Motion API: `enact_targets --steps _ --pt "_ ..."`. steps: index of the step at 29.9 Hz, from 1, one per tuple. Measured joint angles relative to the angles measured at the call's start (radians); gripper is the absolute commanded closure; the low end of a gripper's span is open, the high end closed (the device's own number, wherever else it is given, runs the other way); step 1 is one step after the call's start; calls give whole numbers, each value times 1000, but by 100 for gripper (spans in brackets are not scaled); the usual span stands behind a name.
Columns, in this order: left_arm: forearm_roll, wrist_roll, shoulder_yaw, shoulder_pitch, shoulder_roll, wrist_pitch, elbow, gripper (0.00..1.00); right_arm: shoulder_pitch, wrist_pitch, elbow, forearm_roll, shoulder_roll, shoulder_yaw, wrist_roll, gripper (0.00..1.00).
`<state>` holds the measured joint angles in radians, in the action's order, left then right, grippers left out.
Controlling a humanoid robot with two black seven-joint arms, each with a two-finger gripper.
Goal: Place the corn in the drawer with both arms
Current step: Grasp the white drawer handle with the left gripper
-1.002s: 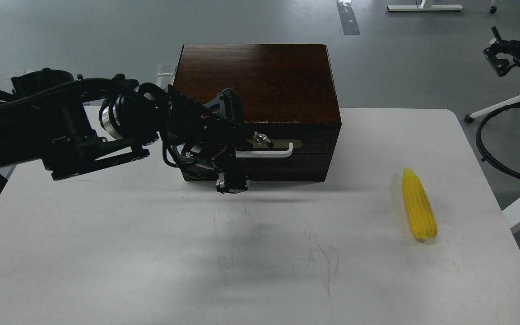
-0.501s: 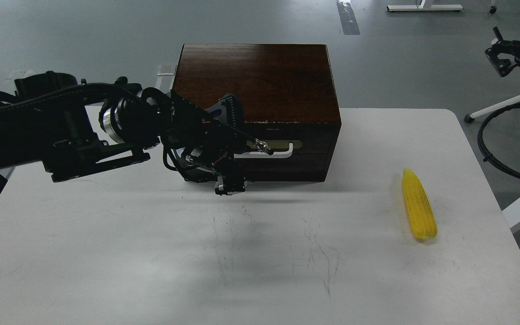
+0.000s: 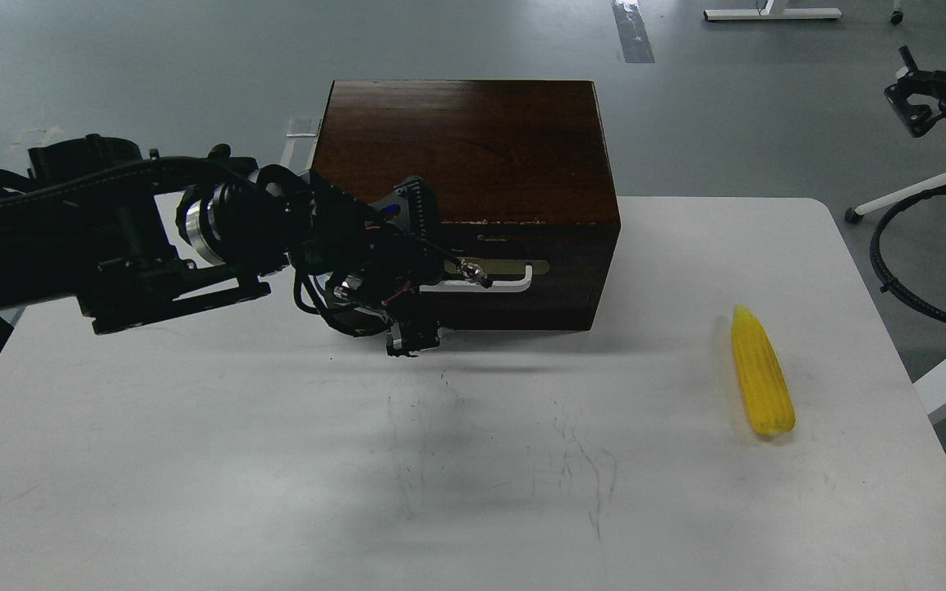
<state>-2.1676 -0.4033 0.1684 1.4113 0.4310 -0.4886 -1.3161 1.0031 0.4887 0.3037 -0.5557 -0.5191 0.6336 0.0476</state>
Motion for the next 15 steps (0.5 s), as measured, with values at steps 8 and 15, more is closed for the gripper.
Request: enact_targets --steps 8,15 --pt "-1 -19 3 12 -2 0 -4 42 0 0 0 0 -2 0 0 0" --pt "-2 -22 4 21 -1 0 -35 42 0 0 0 0 -2 0 0 0"
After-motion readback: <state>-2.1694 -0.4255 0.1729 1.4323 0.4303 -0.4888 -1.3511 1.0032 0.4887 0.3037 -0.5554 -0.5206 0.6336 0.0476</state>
